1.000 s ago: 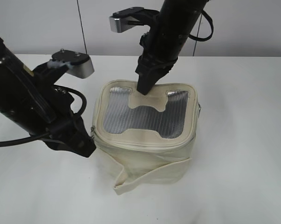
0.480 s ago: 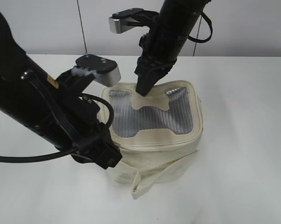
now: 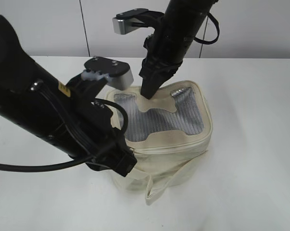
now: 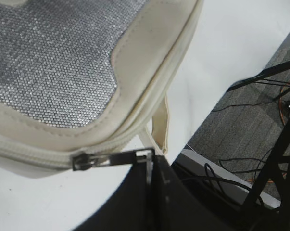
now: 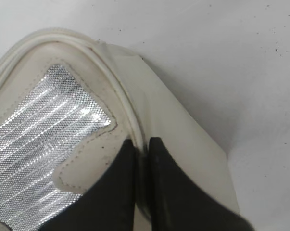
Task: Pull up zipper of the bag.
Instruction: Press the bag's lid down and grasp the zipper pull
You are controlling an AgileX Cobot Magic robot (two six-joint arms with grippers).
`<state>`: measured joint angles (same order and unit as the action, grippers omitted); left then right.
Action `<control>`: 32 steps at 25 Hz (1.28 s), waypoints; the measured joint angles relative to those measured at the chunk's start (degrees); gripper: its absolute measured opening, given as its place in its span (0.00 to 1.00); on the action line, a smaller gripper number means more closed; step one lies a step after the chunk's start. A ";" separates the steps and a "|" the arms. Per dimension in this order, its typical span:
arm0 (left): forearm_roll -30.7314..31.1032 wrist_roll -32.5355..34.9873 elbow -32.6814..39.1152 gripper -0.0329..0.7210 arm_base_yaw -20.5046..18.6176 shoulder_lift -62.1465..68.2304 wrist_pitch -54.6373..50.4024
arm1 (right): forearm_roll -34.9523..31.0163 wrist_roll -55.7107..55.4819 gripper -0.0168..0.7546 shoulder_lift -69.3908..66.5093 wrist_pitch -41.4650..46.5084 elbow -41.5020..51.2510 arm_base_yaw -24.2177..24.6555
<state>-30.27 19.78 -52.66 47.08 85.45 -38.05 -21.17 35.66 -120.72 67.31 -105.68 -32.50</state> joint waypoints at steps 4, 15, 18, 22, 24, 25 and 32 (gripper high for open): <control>0.64 -0.36 0.00 0.04 0.07 0.00 0.22 | 0.00 0.06 0.08 0.00 -0.17 0.00 0.00; 11.29 -10.25 0.00 0.04 -2.98 -0.42 -3.28 | -2.57 -7.19 0.08 -0.11 -7.03 0.11 0.00; 11.99 -11.13 -0.07 0.04 -6.08 -1.67 -3.94 | -3.59 -7.90 0.08 -0.16 -8.98 0.11 0.00; 12.06 -11.25 -0.31 0.04 -8.66 -2.37 -4.67 | -3.97 -8.37 0.08 -0.16 -9.50 0.11 0.00; 12.06 -11.25 -0.37 0.04 -8.92 -2.37 -4.86 | -3.97 -8.37 0.08 -0.16 -9.38 0.11 0.06; 12.06 -11.29 -0.37 0.04 -8.92 -2.41 -5.01 | -3.97 -8.42 0.08 -0.16 -9.18 0.11 0.06; 12.01 -11.29 -0.37 0.04 -8.92 -2.41 -5.44 | -3.94 -8.54 0.10 -0.16 -6.87 -0.07 0.06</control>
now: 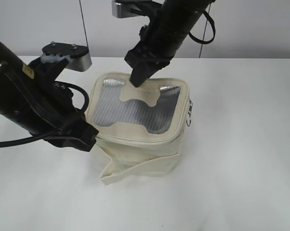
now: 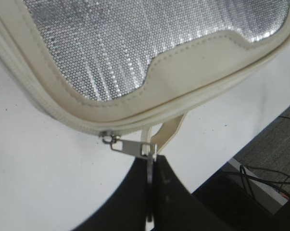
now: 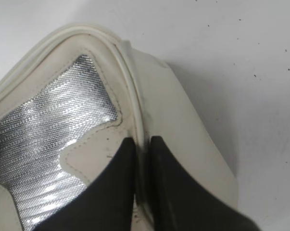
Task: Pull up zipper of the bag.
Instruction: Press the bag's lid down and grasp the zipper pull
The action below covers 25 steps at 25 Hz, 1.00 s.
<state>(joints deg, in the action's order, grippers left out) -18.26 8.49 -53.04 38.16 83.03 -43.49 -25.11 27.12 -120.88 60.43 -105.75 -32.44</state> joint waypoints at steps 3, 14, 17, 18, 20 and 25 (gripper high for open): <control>0.06 0.00 0.00 0.04 0.00 0.00 0.00 | 0.43 0.00 0.20 0.00 -0.20 -0.19 0.04; 0.06 0.00 0.00 0.04 0.00 0.00 0.39 | -1.41 8.94 0.53 0.34 -0.81 -1.95 0.18; 0.06 0.00 0.00 0.04 0.00 0.00 0.39 | -1.79 9.34 0.54 0.09 -1.17 -4.89 0.18; 0.06 0.00 0.00 0.04 0.00 0.00 0.39 | -1.94 9.52 0.54 -0.19 -1.17 -6.23 0.18; 0.06 0.00 0.00 0.04 0.00 0.00 0.39 | -2.40 9.65 0.54 -1.38 -0.27 -8.57 0.18; 0.06 0.00 0.00 0.04 0.00 0.00 0.39 | -2.84 9.86 0.54 -4.12 2.09 -10.62 0.13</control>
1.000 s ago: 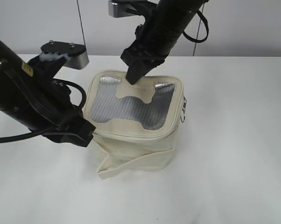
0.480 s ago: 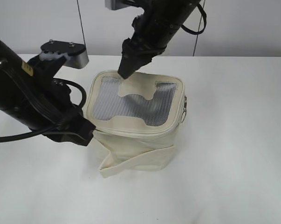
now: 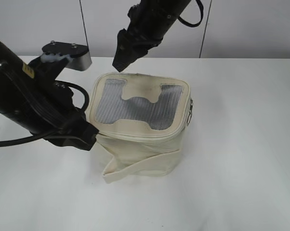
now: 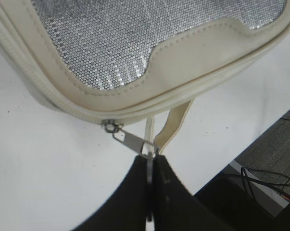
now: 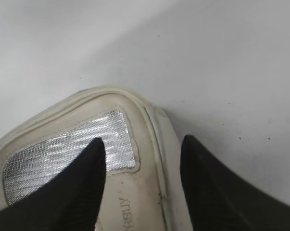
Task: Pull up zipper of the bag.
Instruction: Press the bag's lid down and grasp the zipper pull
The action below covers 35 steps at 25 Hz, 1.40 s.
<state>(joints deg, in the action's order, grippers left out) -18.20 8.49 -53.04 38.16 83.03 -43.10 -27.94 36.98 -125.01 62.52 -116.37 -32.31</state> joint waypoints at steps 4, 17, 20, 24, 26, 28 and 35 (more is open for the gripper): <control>0.00 0.00 0.00 0.04 0.00 0.00 0.00 | -1.16 0.66 0.54 -1.96 0.89 -0.06 0.00; -0.23 0.00 0.00 0.04 0.00 0.00 0.14 | -3.27 5.46 0.08 -3.86 1.42 -0.56 0.28; -0.85 0.00 0.00 0.04 0.00 0.00 0.44 | -3.83 5.81 0.06 -3.90 1.68 -0.56 0.28; -2.75 -0.02 0.00 0.04 0.00 0.00 0.61 | -4.76 5.80 0.06 -3.96 1.26 -0.56 0.28; -4.09 -0.02 0.00 0.04 0.00 0.00 1.08 | -5.69 5.80 0.06 -4.10 0.78 -0.56 0.28; -4.60 -0.07 0.00 0.04 0.31 0.05 1.68 | -6.36 5.80 0.06 -4.33 0.33 -0.56 0.28; -7.20 -0.07 0.00 0.04 1.41 3.10 4.31 | -6.94 4.05 0.06 -4.34 -0.33 -0.46 0.28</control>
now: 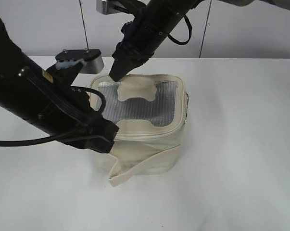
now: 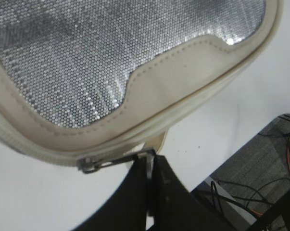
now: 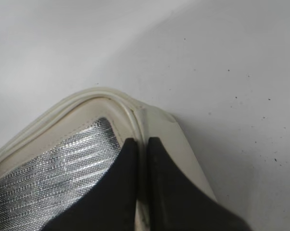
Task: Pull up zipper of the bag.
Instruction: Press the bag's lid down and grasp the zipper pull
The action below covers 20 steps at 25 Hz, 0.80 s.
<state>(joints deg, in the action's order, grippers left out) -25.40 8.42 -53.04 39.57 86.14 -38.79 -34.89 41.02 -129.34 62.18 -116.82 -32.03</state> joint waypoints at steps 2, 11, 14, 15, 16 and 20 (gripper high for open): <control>-0.38 -0.12 0.00 0.04 0.59 0.20 1.41 | 0.00 -0.41 0.06 0.00 -0.35 0.04 0.00; -1.74 -0.18 -1.68 0.04 5.51 3.02 5.22 | -0.26 -0.55 0.06 0.00 -0.39 0.30 0.00; -1.88 -0.18 -2.89 0.04 7.04 4.06 6.44 | -0.28 -0.55 0.06 0.00 -0.39 0.30 0.00; -1.89 -0.18 -3.25 0.04 7.45 4.31 6.88 | -0.35 -0.55 0.06 0.00 -0.44 0.30 0.00; -1.89 -0.18 -3.70 0.04 7.73 4.50 7.08 | -0.40 -0.56 0.06 0.00 -0.44 0.30 0.00; -2.05 -0.18 -5.04 0.04 8.36 5.43 7.92 | -0.40 -0.61 0.06 0.00 -0.56 0.30 0.00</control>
<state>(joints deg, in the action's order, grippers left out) -27.45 8.24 -58.07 47.93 91.56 -30.87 -35.28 40.41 -129.34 61.63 -116.52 -32.03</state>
